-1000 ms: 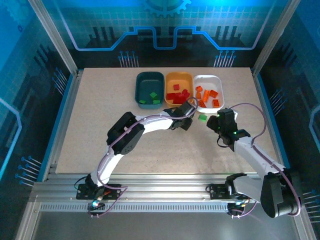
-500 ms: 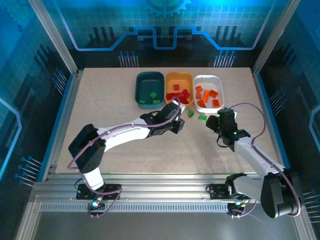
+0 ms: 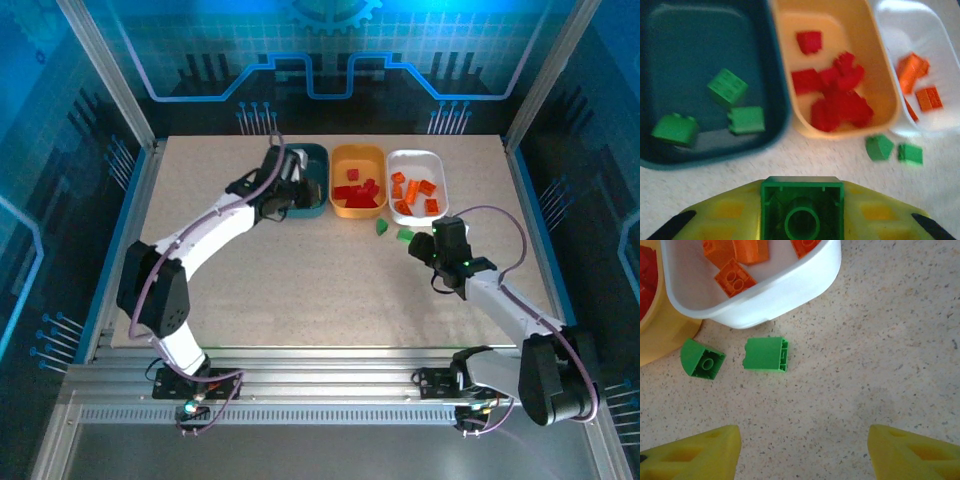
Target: Sort the legos into containers by color
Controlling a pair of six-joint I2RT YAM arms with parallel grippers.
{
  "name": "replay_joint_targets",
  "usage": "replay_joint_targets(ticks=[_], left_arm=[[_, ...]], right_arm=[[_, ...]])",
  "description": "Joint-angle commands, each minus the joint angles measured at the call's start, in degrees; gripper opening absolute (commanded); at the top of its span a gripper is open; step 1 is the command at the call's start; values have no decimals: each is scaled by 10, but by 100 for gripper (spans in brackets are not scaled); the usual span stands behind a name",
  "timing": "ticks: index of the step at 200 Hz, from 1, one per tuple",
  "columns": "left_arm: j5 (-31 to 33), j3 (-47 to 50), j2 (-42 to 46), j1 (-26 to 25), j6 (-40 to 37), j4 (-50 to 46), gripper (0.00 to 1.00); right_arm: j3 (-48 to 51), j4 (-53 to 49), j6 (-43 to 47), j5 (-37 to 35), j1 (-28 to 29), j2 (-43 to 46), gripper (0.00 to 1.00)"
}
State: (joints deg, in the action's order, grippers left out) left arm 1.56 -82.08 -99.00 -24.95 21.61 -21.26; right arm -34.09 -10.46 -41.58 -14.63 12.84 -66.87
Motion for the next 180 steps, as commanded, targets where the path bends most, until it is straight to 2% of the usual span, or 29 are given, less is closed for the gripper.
replay_joint_targets(ticks=[1,40,67,82,92,111,126,140,180], left_arm=[[-52,-62,-51,30,26,-59,24],[-67,-158,-151,53,11,-98,27],[-68,-233,-212,60,10,-130,34],[-57,-266,-232,61,7,-143,48],[-56,-280,-236,61,5,-145,66],[-64,-289,-220,61,1,-138,85],[-68,-265,-181,61,3,-119,92],[-78,-213,-125,61,15,-88,93],[-106,58,76,61,87,65,98]], right_arm=[[-3,15,2,13,7,-8,69],[-9,5,8,2,7,-12,69],[-8,4,12,0,7,-4,70],[-10,4,13,2,7,-6,70],[-12,5,17,6,8,-9,71],[-19,6,26,12,12,-28,71],[-39,0,46,16,18,-54,71],[-78,-22,76,17,32,-100,71],[-214,-87,141,-3,78,-232,71]])
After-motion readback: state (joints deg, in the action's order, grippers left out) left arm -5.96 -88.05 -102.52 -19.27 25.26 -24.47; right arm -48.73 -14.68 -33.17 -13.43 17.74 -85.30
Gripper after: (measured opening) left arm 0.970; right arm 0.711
